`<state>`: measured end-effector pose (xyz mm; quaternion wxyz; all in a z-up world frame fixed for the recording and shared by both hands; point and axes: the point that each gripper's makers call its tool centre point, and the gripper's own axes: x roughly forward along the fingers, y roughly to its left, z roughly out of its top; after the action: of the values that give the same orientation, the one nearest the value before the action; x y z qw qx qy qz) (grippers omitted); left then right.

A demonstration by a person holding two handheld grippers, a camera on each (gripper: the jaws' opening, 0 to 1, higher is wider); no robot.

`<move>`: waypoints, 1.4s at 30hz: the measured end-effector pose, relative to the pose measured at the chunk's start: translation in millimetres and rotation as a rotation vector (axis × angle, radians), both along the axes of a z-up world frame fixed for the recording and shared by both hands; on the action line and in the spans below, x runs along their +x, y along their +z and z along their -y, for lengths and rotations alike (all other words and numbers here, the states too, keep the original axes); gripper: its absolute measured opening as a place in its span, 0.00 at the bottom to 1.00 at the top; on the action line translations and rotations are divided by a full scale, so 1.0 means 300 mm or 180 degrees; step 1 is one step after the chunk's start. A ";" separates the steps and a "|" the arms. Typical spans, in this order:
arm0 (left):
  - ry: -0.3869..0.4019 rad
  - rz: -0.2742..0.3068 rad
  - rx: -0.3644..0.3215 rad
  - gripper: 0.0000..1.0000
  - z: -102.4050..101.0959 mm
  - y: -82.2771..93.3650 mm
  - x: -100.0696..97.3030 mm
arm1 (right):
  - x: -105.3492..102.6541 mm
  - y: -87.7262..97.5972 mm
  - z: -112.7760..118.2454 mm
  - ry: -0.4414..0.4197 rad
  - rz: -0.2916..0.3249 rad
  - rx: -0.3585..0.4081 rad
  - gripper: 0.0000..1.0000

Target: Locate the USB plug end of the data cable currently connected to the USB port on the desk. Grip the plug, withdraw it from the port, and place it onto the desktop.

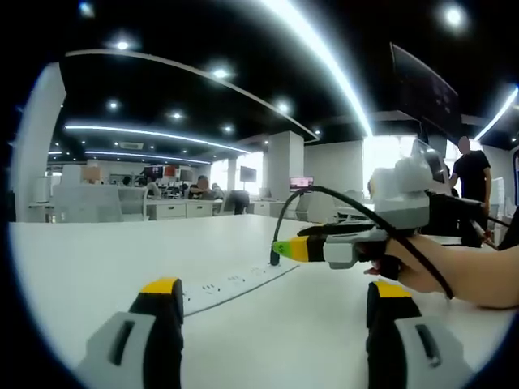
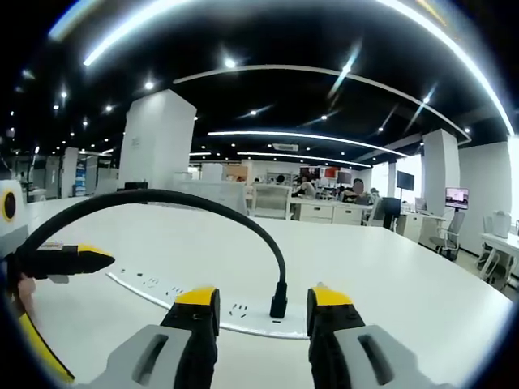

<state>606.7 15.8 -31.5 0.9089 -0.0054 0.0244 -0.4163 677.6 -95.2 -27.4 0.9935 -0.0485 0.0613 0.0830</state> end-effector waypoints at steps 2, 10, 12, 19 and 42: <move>0.0011 0.0016 0.0018 0.94 -0.002 -0.003 0.009 | -0.001 0.000 -0.008 0.0020 0.0003 -0.0011 0.43; 0.0062 0.0123 0.0138 0.94 0.009 -0.019 0.058 | 0.018 -0.020 0.012 0.0011 -0.0020 -0.0010 0.38; 0.0078 0.0160 0.0235 0.94 0.015 -0.032 0.065 | 0.027 -0.026 0.022 -0.0021 -0.0033 0.0020 0.38; 0.0114 -0.0002 0.0138 0.94 0.014 -0.039 0.100 | 0.039 -0.054 0.017 -0.0009 -0.0142 0.0103 0.39; 0.0116 0.0214 0.0084 0.93 0.050 -0.011 0.165 | 0.075 -0.088 0.020 -0.0065 -0.0231 -0.0155 0.36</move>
<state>656.1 0.9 -34.8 0.9166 0.0202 -0.0008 -0.3993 700.1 -101.2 -53.7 0.9899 -0.0690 0.0997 0.0731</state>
